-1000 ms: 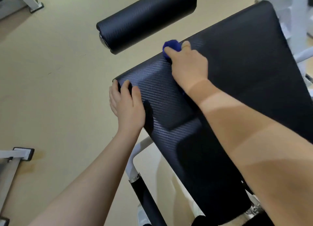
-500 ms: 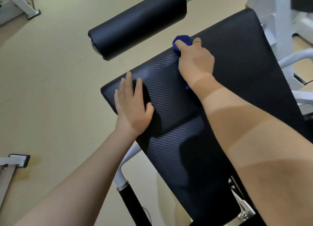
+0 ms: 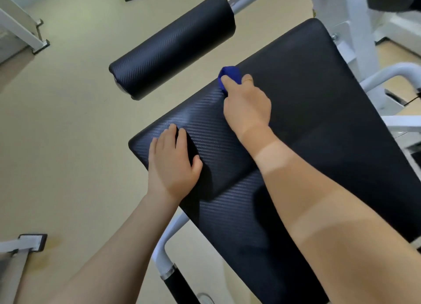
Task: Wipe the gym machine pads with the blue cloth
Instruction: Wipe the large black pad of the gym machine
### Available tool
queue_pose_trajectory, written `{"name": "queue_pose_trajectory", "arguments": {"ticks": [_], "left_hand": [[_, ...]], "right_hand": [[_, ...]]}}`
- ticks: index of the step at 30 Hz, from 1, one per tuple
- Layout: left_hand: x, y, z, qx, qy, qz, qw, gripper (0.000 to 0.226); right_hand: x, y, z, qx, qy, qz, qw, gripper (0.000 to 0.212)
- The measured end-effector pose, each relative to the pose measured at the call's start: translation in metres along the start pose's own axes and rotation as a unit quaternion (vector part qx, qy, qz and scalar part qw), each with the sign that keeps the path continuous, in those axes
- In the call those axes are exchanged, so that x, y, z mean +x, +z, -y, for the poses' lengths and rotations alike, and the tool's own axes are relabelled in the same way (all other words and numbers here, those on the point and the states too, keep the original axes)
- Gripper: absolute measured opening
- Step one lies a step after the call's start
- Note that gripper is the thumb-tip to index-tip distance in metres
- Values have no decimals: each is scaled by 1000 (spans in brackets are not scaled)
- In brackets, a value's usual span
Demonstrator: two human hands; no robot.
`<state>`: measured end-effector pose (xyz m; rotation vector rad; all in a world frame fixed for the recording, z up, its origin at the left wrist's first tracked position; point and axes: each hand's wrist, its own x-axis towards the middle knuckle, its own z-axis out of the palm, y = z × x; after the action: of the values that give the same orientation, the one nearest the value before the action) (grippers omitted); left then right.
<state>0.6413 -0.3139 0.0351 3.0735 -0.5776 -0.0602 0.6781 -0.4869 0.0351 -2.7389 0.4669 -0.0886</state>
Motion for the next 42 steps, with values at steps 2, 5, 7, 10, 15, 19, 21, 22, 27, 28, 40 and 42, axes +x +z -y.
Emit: {"name": "queue_pose_trajectory", "arguments": {"ticks": [2, 5, 7, 10, 15, 19, 21, 22, 27, 28, 40, 42], "left_hand": [[-3, 4, -1, 9, -5, 19, 1000, 55], [-4, 3, 1, -4, -8, 21, 1000, 60], [-3, 2, 2, -9, -9, 23, 1000, 64], [-3, 3, 3, -15, -7, 22, 1000, 64], [-3, 8, 3, -16, -13, 21, 1000, 63], [-4, 6, 1, -31, -13, 3, 999, 65], [-4, 6, 3, -36, -8, -1, 999, 63], [-4, 6, 6, -36, -3, -7, 999, 61], [-4, 0, 6, -92, -17, -13, 996, 57], [-2, -2, 6, -112, -26, -8, 993, 56], [-40, 5, 25, -342, -305, -86, 885, 58], [-46, 8, 24, -410, -328, -87, 846, 57]], "right_hand": [[-18, 6, 26, -15, -74, 10, 997, 44], [-29, 16, 36, -61, -219, 40, 973, 45], [-12, 12, 18, -74, -221, 27, 972, 44], [18, -1, -11, -43, -103, -9, 994, 35], [-2, 9, 15, -21, -81, -5, 996, 34], [3, 4, 3, -39, -133, 7, 990, 40], [17, -3, -18, -24, -72, -15, 997, 38], [22, -6, -27, -13, -31, -22, 999, 38], [-5, 2, 2, 16, 0, 16, 1000, 48], [-22, 9, 16, 3, -59, 36, 998, 50], [-53, 23, 22, -31, -76, 29, 996, 53], [-87, 41, 51, -32, -172, 41, 984, 51]]}}
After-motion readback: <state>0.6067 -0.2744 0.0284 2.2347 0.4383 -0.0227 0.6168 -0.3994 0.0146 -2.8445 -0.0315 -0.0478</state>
